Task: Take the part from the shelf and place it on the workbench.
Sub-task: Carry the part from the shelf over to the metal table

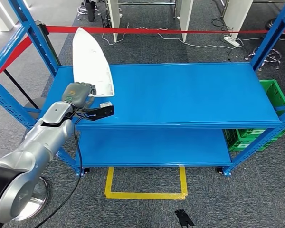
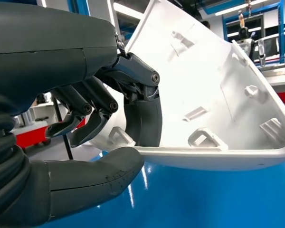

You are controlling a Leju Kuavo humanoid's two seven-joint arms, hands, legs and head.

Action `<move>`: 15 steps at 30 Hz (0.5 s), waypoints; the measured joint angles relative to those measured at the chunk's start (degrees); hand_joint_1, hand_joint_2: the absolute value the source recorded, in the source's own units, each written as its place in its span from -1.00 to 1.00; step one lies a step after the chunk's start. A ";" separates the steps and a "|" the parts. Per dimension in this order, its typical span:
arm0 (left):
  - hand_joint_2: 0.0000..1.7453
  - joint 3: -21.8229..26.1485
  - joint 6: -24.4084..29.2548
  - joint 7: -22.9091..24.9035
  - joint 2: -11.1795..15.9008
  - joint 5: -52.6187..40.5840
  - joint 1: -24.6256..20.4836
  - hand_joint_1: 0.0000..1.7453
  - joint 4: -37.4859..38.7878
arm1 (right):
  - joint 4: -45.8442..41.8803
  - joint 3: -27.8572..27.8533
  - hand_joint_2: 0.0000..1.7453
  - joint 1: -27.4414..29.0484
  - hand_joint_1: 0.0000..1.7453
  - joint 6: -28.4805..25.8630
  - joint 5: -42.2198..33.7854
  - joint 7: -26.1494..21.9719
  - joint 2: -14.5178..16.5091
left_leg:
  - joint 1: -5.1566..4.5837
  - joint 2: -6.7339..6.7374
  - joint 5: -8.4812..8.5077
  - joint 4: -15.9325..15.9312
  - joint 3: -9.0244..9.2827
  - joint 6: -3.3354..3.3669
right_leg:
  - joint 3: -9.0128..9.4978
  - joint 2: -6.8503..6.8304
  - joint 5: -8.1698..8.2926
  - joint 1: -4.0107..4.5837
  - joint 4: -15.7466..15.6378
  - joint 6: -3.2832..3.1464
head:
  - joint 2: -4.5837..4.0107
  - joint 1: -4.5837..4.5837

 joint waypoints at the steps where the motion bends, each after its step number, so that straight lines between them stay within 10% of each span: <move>1: 1.00 -0.11 0.01 0.00 -0.04 0.01 -0.01 1.00 -0.02 | 0.00 -0.05 1.00 0.01 -1.00 -0.03 -0.02 0.00 0.00 | 0.00 0.00 0.00 0.00 0.00 0.00 | 0.00 0.00 0.00 0.00 0.00 0.00 | 0.00 0.00; 15: 1.00 -0.28 0.09 -0.02 -0.23 0.03 -0.01 1.00 -0.14 | 0.00 -0.39 1.00 0.10 -1.00 -0.14 -0.03 -0.02 0.00 | -0.02 0.00 0.00 0.00 -0.01 0.01 | 0.00 -0.01 0.00 -0.03 0.00 0.00 | 0.00 0.01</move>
